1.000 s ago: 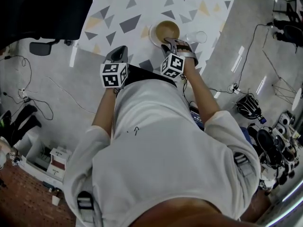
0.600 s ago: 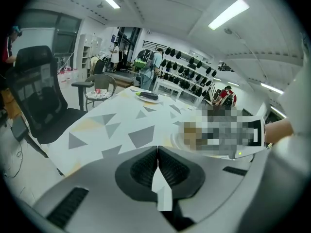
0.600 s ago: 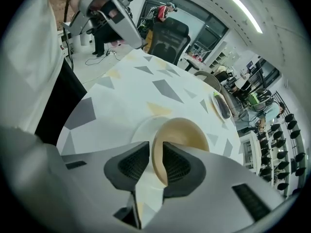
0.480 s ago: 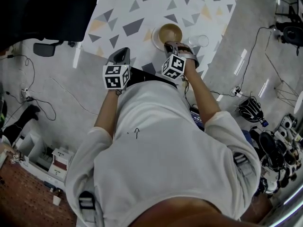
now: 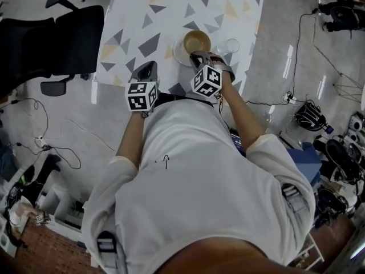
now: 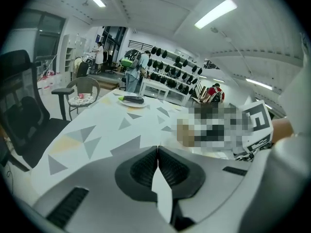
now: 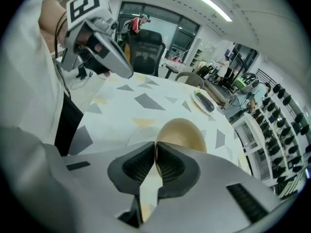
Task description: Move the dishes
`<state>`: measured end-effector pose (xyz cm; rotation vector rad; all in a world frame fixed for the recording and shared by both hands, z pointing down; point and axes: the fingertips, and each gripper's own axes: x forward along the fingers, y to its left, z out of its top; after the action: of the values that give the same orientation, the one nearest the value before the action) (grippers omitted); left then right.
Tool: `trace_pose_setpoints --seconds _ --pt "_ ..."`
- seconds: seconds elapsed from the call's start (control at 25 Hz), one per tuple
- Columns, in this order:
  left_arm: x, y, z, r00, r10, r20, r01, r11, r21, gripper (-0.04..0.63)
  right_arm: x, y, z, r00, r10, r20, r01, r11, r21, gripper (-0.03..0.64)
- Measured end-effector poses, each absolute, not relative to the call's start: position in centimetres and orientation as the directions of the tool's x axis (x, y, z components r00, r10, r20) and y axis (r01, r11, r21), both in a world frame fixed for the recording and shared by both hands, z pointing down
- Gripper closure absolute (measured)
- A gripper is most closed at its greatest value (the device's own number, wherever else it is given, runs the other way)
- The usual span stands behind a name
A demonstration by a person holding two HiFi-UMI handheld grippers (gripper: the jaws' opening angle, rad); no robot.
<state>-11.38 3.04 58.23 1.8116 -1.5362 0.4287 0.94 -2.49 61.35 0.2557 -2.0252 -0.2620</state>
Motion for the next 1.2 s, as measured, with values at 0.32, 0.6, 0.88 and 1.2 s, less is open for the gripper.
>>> trace_pose_setpoints --seconds 0.32,0.6,0.88,1.2 --pt "-9.3 -0.7 56.7 0.339 -0.717 0.609 -0.935 -0.185 0.302 0.575 1.2 -4.0 56.7 -0.493 -0.369 0.788 -0.233 0.929 0.290 0.601" --pt "-7.3 -3.1 55.6 0.408 -0.713 0.571 -0.911 -0.271 0.312 0.575 1.8 -5.1 53.9 -0.518 -0.406 0.753 -0.325 0.908 0.266 0.601" --pt "-8.1 -2.6 56.0 0.385 -0.727 0.569 -0.917 -0.235 0.322 0.575 1.2 -4.9 53.3 -0.523 -0.397 0.754 -0.287 0.915 0.283 0.601" --pt "-13.3 0.5 56.8 0.250 -0.771 0.586 -0.937 -0.040 0.347 0.575 -3.0 -4.7 52.7 -0.571 -0.329 0.752 -0.149 0.943 0.298 0.600"
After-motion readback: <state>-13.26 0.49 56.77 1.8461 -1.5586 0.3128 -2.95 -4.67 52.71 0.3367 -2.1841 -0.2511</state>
